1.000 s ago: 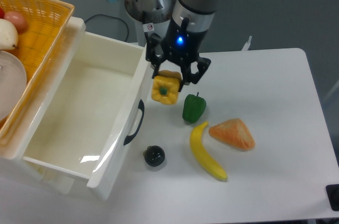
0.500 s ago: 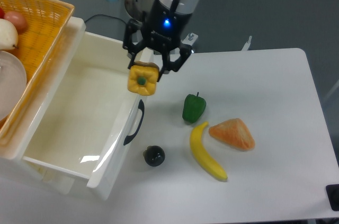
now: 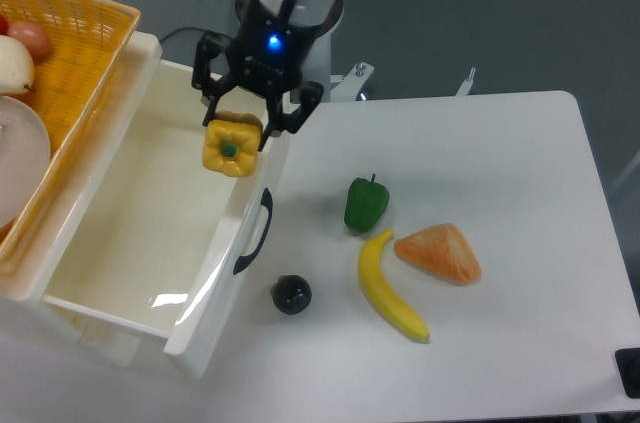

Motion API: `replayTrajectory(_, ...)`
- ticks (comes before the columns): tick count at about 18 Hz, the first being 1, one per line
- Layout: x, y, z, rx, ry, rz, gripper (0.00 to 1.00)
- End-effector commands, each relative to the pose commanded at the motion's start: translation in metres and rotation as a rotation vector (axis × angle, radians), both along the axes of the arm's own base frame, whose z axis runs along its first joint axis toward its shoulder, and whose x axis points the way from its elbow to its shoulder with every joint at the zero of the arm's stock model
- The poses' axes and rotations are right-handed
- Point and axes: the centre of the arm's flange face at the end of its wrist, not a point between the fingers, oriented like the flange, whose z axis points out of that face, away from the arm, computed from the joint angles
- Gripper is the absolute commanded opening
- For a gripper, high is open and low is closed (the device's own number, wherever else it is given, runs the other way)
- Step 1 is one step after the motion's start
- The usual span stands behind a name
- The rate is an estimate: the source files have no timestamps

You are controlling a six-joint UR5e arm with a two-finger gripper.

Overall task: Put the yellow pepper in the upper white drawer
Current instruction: 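Carry the yellow pepper over the open white drawer and lower it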

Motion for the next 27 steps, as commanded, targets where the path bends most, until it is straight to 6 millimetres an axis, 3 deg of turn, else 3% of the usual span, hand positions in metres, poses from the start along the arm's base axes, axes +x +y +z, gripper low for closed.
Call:
replayTrajectory(11,0.012,0.013,-0.038,-0.065,-0.023,-0.042,0.34)
replayTrajectory(20,0.019,0.022,-0.046,-0.076,-0.031,-0.062,0.34)
replayTrajectory(27,0.028,0.030,-0.054,-0.092,-0.043,-0.085,0.42)
